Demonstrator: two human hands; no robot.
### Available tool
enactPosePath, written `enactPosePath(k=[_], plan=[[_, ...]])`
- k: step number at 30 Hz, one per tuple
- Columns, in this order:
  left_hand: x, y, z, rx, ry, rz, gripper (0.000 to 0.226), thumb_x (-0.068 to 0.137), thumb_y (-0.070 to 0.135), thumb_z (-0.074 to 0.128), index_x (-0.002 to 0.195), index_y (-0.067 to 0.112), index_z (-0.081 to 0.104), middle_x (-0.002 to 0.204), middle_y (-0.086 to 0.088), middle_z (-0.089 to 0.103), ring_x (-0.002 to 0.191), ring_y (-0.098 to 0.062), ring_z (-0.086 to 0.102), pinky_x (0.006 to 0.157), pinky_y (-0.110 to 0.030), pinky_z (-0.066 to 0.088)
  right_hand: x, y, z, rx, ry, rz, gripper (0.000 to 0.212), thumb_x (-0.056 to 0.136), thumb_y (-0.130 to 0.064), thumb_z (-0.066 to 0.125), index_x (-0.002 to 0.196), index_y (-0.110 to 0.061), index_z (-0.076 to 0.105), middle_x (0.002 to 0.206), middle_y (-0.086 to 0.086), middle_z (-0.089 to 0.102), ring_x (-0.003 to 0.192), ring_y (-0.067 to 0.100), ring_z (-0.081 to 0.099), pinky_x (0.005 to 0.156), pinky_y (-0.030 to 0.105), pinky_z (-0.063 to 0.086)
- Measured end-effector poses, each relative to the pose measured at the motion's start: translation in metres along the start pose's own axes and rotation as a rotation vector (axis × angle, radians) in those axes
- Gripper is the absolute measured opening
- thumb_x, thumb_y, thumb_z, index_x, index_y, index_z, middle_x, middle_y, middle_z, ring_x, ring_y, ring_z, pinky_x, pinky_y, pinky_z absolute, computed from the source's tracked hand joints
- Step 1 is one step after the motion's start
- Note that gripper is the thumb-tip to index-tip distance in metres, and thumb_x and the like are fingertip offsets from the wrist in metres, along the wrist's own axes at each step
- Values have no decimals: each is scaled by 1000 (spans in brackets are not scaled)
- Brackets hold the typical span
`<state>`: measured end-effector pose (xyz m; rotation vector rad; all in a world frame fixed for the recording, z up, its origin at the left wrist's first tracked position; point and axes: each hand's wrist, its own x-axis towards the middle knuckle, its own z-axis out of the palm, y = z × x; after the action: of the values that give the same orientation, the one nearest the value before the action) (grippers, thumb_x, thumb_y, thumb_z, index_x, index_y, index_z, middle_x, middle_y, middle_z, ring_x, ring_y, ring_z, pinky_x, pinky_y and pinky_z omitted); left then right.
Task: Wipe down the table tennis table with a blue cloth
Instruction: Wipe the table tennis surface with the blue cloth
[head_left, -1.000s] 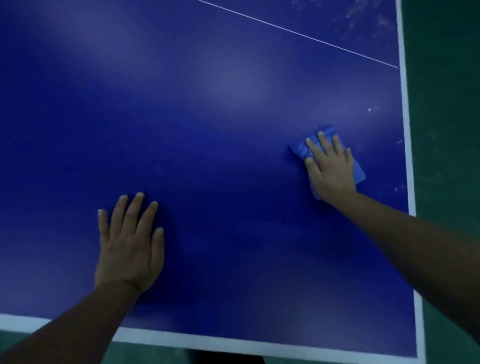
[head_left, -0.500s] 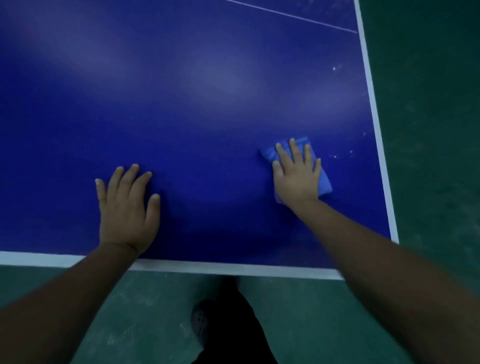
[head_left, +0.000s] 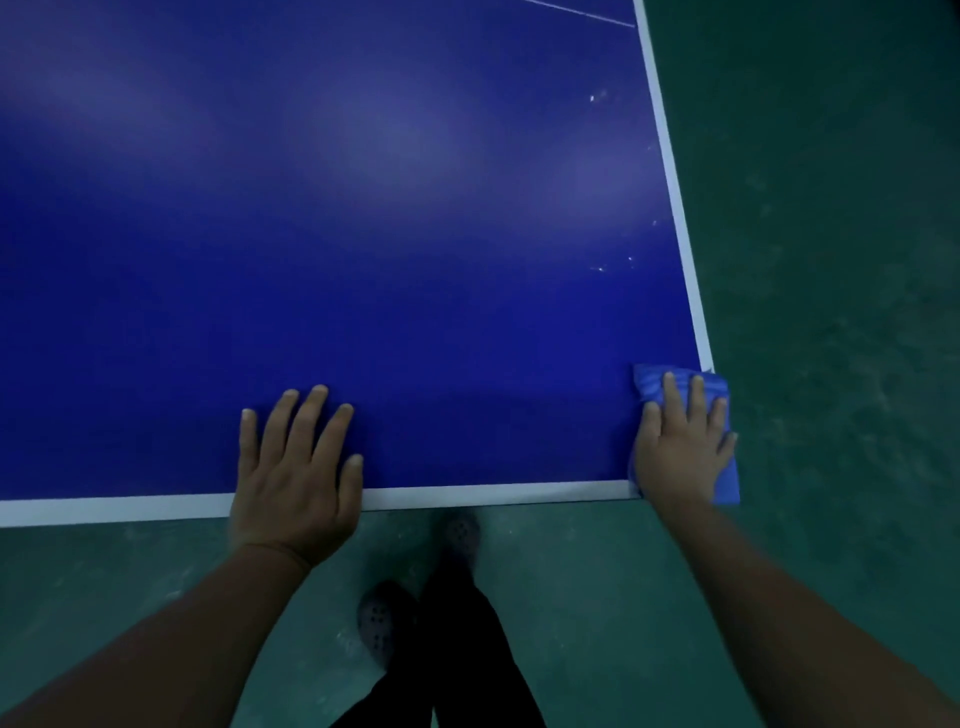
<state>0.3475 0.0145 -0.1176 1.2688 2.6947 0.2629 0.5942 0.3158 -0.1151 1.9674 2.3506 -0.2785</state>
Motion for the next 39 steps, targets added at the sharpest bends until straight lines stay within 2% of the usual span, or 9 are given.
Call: enactPosePath(k=[3,9,15,19,23,26,31,34,39], plan=[[0,1,0,3,11,-7,61,93,42,32,137,7,56,149,-17,44,142,-38,32,119,-61,11,-19,-51,13,-25,21,-55,54,104,-47,25,156,-39,18,167,-2,6,153,29,1,120,61,2],[1,3,0,-4,17,-26,62,92,44,31,136,7,56,149,-16,44,142,-38,32,117,-63,13,-45,-68,20,-121,-92,-851,51,101,-49,28,151,-39,32,164,-5,21,152,27,9,120,55,3],[1,7,1,-10,61,-60,61,91,43,33,132,5,58,146,-17,47,140,-39,34,116,-66,12,36,7,-8,-107,-69,-209,54,104,-43,33,156,-32,26,166,-4,8,153,27,1,121,57,5],[1,41,8,-58,159,-194,61,91,44,35,126,1,62,146,-21,47,139,-41,35,116,-64,13,16,-65,6,-115,-12,-540,55,99,-47,28,151,-31,39,162,3,27,149,36,20,116,61,14],[13,124,24,-147,223,-304,59,93,44,36,126,2,62,145,-20,48,139,-37,36,118,-59,13,15,-170,26,-51,-87,-880,58,99,-52,14,155,-37,23,166,-5,9,153,26,-7,120,56,-8],[37,185,38,-203,195,-332,56,88,40,41,129,7,61,147,-15,48,141,-32,34,119,-57,12,57,-200,25,-66,-103,-1037,57,99,-49,16,155,-36,24,166,-5,11,153,27,-3,120,56,-5],[56,221,55,-167,140,-259,54,97,44,34,136,12,53,154,-10,40,146,-30,29,121,-54,12,222,-123,-9,-125,51,-657,54,103,-46,28,156,-37,23,166,-2,13,152,30,9,120,58,9],[54,220,57,-145,132,-257,55,92,38,40,138,10,49,155,-10,37,147,-30,27,121,-55,12,278,-83,-34,-8,-52,-489,54,105,-43,28,157,-32,23,167,-1,10,152,33,7,120,58,11],[56,223,54,-168,132,-276,61,101,47,21,137,8,50,154,-13,39,146,-31,29,122,-52,10,193,-69,-16,-116,7,-796,54,102,-40,31,155,-26,31,164,7,21,150,39,13,120,59,11]])
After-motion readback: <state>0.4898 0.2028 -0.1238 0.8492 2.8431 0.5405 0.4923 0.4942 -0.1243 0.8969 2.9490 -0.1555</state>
